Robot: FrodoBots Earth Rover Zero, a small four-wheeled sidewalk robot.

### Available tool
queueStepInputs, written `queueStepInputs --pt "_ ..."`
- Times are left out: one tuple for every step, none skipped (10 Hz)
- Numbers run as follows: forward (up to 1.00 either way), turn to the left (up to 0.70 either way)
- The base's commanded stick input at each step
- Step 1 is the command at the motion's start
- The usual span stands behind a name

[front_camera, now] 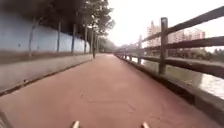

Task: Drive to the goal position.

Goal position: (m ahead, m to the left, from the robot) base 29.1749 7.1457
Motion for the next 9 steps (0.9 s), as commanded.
queueStepInputs --pt "0.7 0.0" --pt "0.7 0.0" --pt "0.7 0.0" --pt "0.7 0.0" --pt "0.7 0.0" --pt "0.7 0.0" --pt "0.7 0.0" --pt "0.7 0.0" --pt "0.7 0.0"
